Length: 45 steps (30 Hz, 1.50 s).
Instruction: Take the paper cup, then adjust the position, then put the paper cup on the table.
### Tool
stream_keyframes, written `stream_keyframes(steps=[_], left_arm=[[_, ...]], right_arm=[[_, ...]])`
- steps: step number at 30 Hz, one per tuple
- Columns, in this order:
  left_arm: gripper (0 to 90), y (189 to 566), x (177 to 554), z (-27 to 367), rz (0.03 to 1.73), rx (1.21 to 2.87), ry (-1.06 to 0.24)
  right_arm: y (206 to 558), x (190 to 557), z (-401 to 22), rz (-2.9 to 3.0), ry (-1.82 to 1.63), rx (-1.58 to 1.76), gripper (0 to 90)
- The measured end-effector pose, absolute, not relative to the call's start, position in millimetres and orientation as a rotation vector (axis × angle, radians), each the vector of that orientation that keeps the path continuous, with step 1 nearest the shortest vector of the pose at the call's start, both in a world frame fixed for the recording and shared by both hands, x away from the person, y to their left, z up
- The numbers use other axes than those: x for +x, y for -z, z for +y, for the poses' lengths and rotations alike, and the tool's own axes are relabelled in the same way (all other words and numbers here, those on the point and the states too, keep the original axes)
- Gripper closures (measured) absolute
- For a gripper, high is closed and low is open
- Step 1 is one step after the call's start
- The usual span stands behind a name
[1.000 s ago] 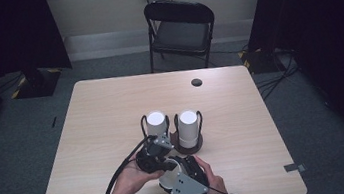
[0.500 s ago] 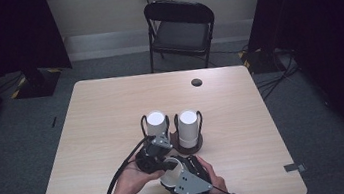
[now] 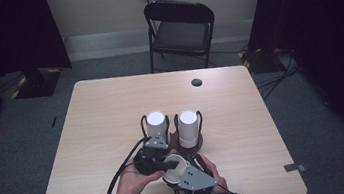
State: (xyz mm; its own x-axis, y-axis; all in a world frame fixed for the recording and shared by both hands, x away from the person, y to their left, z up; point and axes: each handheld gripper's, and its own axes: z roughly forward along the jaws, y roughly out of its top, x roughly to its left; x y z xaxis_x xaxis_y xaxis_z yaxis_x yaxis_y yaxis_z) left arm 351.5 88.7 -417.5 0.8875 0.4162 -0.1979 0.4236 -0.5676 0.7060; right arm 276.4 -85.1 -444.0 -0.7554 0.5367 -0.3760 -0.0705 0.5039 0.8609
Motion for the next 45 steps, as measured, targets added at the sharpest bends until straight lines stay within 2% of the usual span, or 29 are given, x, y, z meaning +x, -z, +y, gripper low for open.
stream_keyframes(steps=[8, 12, 14, 18, 26, 38, 40, 45], left_arm=[[77.7, 418, 346, 92, 0.613, 2.161, -0.045], [71.1, 420, 346, 95, 0.621, 2.093, -0.034], [71.0, 420, 343, 96, 0.596, 2.056, -0.066], [61.3, 420, 340, 95, 0.582, 2.026, -0.09], [57.1, 425, 339, 103, 0.623, 1.946, -0.105], [34.6, 433, 334, 128, 0.707, 1.815, -0.231], [28.0, 435, 333, 131, 0.735, 1.808, -0.271], [24.1, 442, 331, 138, 0.745, 1.786, -0.322]], right_arm=[[446, 278, -90, 2.107, -1.271, 0.44, 23.3], [447, 278, -95, 2.1, -1.268, 0.464, 23.3], [448, 279, -97, 2.094, -1.273, 0.475, 23.2], [448, 280, -103, 2.066, -1.297, 0.506, 22.9], [452, 281, -111, 2.064, -1.298, 0.548, 22.9], [457, 288, -127, 2.05, -1.303, 0.648, 22.9], [458, 290, -132, 2.041, -1.318, 0.674, 23.0], [459, 296, -144, 2.016, -1.344, 0.729, 23.1]])
